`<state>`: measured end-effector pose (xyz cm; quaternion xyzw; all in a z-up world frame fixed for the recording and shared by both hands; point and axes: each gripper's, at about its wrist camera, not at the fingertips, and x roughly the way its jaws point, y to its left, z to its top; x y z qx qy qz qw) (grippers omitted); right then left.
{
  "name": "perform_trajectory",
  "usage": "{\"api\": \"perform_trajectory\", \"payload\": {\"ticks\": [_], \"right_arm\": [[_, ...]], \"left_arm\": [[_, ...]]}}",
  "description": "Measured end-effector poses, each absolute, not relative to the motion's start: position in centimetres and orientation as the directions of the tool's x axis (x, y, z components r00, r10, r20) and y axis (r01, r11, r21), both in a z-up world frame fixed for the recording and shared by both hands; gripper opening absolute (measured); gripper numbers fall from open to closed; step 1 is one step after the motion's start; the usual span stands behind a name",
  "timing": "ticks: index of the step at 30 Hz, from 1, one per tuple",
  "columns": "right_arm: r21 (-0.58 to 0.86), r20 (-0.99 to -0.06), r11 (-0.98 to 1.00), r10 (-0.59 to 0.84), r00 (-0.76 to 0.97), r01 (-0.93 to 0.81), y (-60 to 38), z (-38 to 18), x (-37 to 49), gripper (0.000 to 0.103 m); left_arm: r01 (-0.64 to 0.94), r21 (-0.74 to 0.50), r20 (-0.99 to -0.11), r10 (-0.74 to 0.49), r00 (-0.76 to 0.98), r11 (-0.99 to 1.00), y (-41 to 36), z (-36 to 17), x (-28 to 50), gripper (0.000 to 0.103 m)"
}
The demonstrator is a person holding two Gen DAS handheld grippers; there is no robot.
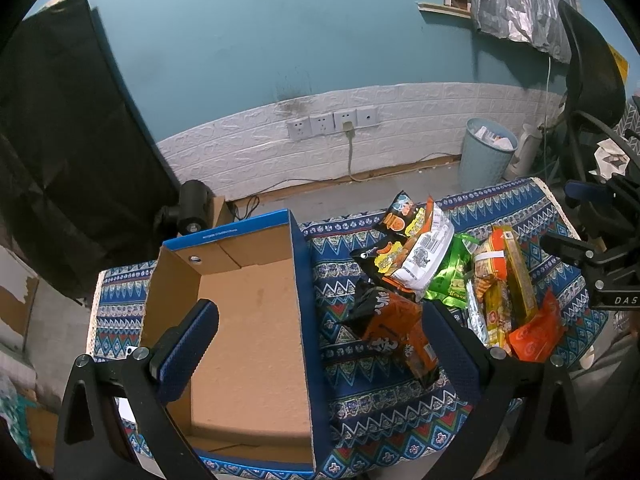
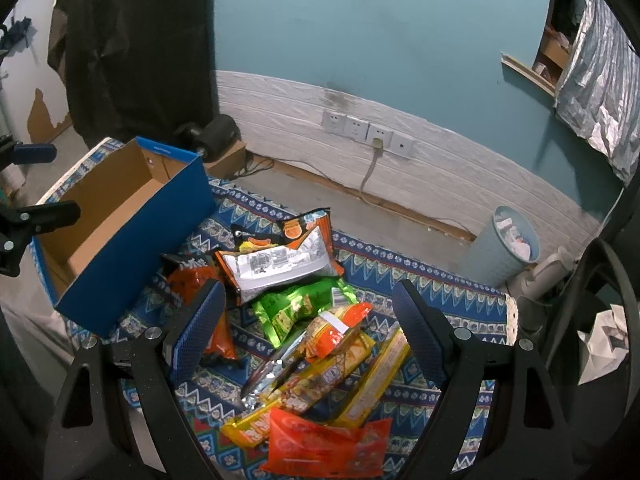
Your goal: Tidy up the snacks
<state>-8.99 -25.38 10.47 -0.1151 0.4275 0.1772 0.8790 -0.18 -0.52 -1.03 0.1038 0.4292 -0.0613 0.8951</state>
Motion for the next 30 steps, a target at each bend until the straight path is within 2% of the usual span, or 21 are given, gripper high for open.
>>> {"api": "perform_trajectory", "payload": {"ticks": [30], "right_arm": [[-0.054, -0.796, 0.908, 0.211, 0.567, -0.415, -25.7, 10.31, -9.15, 0.084]], "left_arm": [[0.201, 0.135, -0.784, -0.02, 0.621, 0.97, -0.47, -1.23, -0.3, 0.102]]}}
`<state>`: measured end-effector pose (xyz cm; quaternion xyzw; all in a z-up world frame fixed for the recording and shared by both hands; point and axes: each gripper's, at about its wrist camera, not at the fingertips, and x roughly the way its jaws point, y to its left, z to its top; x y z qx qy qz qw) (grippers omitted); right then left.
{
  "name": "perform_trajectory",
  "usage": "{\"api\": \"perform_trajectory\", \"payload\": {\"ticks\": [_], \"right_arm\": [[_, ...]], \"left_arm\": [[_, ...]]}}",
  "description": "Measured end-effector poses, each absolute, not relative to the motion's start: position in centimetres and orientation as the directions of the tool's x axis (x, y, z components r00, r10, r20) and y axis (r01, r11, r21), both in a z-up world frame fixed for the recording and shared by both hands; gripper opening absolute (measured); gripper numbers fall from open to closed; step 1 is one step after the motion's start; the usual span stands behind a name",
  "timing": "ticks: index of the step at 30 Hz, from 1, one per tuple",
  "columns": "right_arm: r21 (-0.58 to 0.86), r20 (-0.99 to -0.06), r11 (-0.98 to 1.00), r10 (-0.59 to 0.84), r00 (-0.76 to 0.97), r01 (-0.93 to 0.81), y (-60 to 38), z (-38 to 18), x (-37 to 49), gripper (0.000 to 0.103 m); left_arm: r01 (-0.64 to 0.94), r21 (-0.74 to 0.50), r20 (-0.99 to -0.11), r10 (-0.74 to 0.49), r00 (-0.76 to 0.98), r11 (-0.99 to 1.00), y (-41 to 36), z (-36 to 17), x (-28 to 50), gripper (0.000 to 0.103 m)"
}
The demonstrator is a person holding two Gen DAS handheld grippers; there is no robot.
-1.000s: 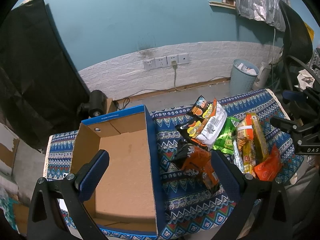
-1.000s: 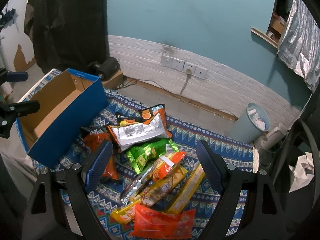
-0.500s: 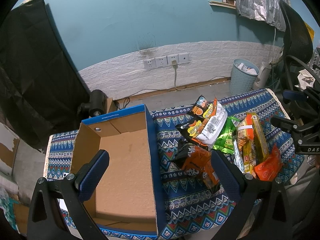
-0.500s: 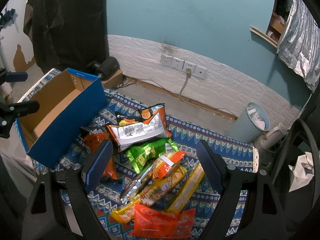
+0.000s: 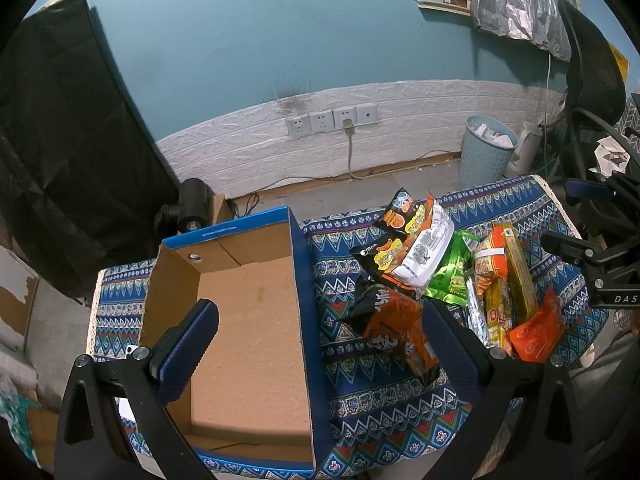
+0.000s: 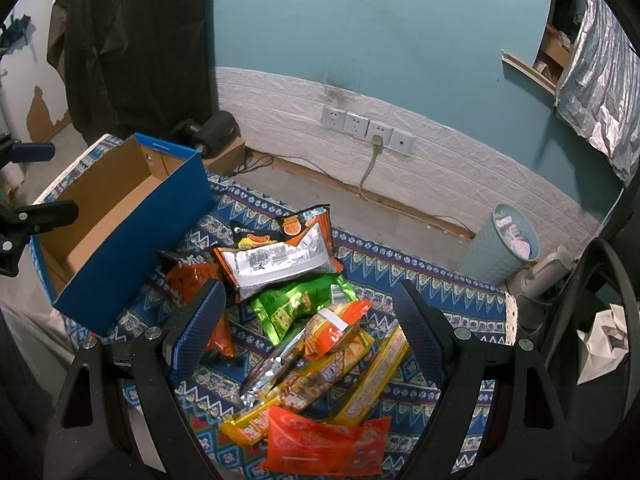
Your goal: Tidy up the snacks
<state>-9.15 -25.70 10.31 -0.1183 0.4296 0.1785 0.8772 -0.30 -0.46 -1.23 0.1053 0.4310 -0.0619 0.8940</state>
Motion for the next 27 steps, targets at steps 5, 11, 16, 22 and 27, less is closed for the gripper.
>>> {"api": "perform_trajectory", "payload": {"ticks": [5, 11, 16, 22, 27], "right_arm": [[-0.054, -0.797, 0.909, 0.211, 0.566, -0.414, -25.67, 10.29, -9.11, 0.084], [-0.054, -0.798, 0.909, 0.21, 0.566, -0.413, -25.68, 10.29, -9.14, 0.084], [-0.054, -0.8, 0.91, 0.207, 0.564, -0.411, -25.69, 10.18, -9.07, 0.084], [-0.059, -0.802, 0.91, 0.202, 0.562, -0.411, -25.76, 10.15, -9.04, 0.084], [-0.06, -0.802, 0.91, 0.2, 0.563, -0.41, -25.81, 10.15, -9.03, 0.084]], "left_arm": [[0.2, 0.136, -0.783, -0.018, 0.621, 0.97, -0.5, -1.26, -0.34, 0.102], [0.2, 0.137, -0.784, -0.017, 0.621, 0.97, -0.53, -1.25, -0.3, 0.102], [0.201, 0.138, -0.784, -0.017, 0.621, 0.97, -0.51, -1.25, -0.35, 0.102], [0.204, 0.139, -0.787, -0.017, 0.617, 0.969, -0.57, -1.55, -0.5, 0.102], [0.204, 0.138, -0.788, -0.017, 0.616, 0.969, -0.59, -1.59, -0.51, 0.102]]}}
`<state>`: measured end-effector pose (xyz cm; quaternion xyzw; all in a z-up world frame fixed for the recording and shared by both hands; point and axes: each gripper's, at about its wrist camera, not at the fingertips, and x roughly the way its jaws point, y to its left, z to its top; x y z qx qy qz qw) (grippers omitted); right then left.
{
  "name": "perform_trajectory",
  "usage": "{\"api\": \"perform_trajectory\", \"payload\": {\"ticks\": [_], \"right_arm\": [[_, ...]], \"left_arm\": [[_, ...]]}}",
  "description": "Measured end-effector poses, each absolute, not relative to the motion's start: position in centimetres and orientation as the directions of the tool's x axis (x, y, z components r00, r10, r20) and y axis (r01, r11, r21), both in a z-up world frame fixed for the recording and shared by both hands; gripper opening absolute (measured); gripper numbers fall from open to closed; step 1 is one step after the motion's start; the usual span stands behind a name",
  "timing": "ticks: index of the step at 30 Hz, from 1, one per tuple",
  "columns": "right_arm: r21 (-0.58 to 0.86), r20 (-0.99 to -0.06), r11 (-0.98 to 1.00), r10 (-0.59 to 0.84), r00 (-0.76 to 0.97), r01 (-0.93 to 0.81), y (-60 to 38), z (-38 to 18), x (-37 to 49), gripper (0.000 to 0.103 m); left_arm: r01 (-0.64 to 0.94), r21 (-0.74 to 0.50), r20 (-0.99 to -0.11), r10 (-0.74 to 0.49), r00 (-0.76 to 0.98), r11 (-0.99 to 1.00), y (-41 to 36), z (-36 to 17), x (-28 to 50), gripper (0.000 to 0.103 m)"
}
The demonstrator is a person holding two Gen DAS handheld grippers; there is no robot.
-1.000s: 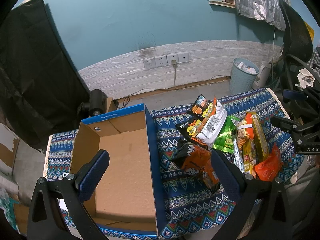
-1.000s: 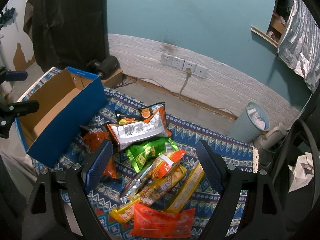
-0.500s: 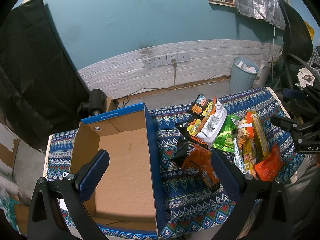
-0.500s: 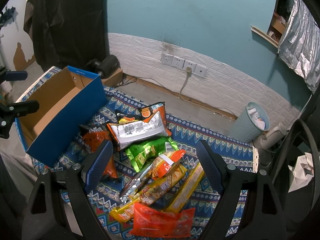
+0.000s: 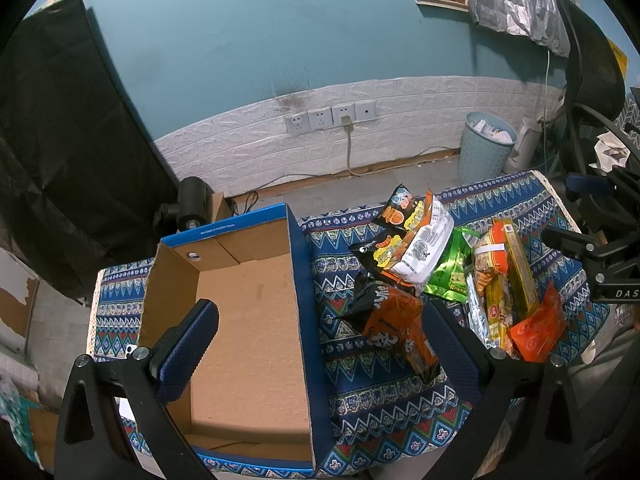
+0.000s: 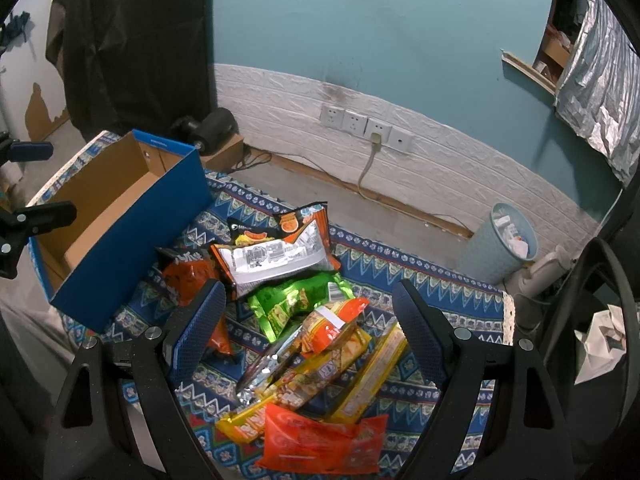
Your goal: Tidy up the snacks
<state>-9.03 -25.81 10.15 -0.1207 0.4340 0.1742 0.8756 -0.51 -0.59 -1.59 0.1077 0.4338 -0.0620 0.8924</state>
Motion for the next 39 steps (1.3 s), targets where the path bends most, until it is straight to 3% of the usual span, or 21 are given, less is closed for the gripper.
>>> {"api": "perform_trajectory", "payload": {"ticks": [25, 39], "right_arm": [[-0.066, -0.817, 0.914, 0.181, 0.548, -0.399, -26.2, 10.1, -8.4, 0.084], [-0.07, -0.875, 0.953, 0.083, 0.477, -0.294, -29.4, 6.8, -7.7, 0.084]], "left_arm": [[0.218, 0.144, -0.801, -0.016, 0.599, 0.965, -1.0, -2.1, -0.2, 0.102], [0.241, 0.105, -0.879, -0.023, 0.477, 0.965, -3.0, -5.6, 1.3, 0.102]]}}
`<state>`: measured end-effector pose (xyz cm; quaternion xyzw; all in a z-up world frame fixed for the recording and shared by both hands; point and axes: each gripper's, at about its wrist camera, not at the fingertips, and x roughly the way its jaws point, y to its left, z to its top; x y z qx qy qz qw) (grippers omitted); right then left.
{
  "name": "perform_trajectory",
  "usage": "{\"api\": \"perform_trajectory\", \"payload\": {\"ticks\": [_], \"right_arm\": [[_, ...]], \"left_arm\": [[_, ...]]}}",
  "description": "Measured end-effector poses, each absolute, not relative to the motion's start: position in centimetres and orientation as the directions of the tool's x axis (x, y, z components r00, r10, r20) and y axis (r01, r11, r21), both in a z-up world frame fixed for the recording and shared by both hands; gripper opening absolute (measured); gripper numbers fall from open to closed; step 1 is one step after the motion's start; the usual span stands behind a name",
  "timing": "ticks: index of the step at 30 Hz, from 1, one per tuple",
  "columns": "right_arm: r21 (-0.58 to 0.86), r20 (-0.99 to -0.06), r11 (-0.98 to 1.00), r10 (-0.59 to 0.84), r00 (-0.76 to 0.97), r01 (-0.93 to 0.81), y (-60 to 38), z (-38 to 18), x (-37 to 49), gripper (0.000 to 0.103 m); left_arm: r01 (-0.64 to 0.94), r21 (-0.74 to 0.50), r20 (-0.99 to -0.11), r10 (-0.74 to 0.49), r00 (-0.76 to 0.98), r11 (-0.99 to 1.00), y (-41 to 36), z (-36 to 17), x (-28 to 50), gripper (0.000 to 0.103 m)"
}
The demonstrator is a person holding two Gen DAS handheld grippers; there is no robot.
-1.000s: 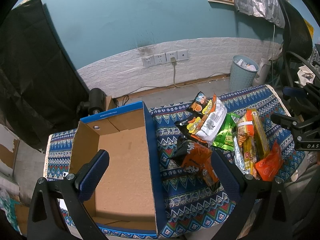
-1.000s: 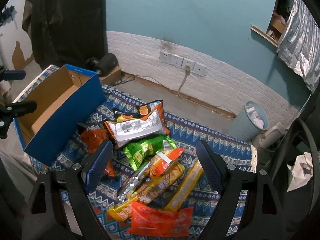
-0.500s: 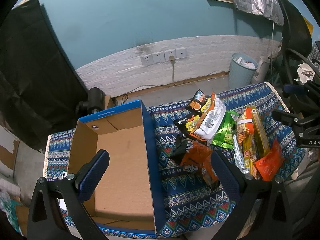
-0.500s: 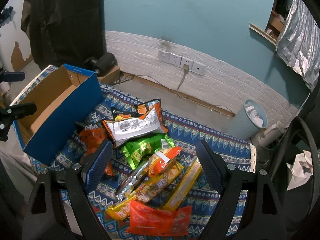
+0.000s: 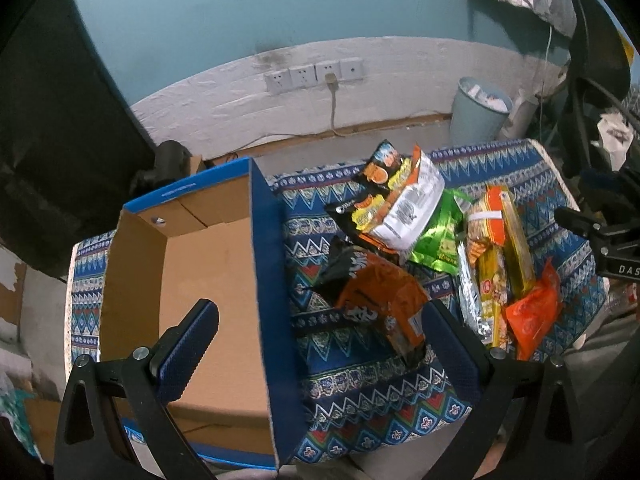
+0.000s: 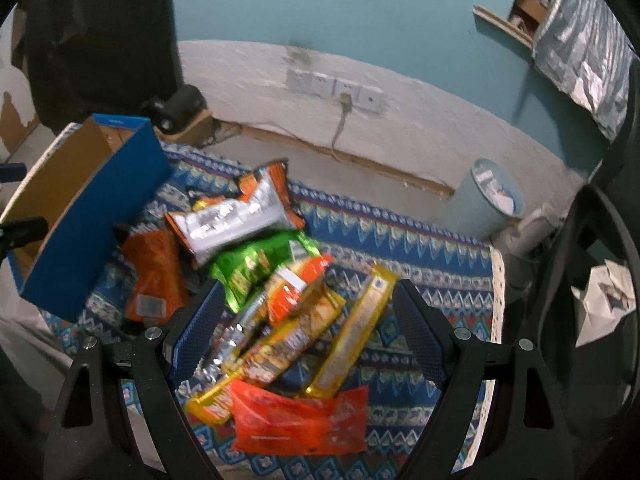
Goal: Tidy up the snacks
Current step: 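Grasp the orange chip bag with the left tool while the right tool grasps a gold wafer bar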
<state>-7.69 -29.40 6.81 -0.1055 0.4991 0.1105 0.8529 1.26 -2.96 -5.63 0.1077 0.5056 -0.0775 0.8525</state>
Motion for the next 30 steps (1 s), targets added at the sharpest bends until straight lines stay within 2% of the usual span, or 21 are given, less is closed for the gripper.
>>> {"api": "perform_trajectory", "payload": {"ticks": [7, 14, 23, 30], "right_arm": [[-0.062, -0.926, 0.986, 0.002, 0.378, -0.156, -32.4, 3.2, -8.8, 0.084], [-0.069, -0.962, 0.998, -0.065, 0.266, -0.006, -34.1, -1.2, -10.8, 0.084], [-0.005, -0.986, 0.98, -0.038, 0.165, 0.197, -35.5, -5.1, -11.8, 0.084], [0.01, -0.994, 0.959, -0.021, 0.11, 0.282, -35.6, -7.3, -12.3, 0.084]], "left_arm": [[0.256, 0.076, -0.918, -0.033, 0.396, 0.964, -4.1, -7.7, 1.6, 0.102], [0.276, 0.124, -0.927, 0.012, 0.375, 0.953, -6.2, -9.9, 1.3, 0.102], [0.253, 0.096, -0.947, 0.01, 0.321, 0.963, -6.9, -12.0, 1.7, 0.102], [0.259, 0.094, -0.954, 0.013, 0.299, 0.961, -7.1, -12.8, 2.0, 0.102]]}}
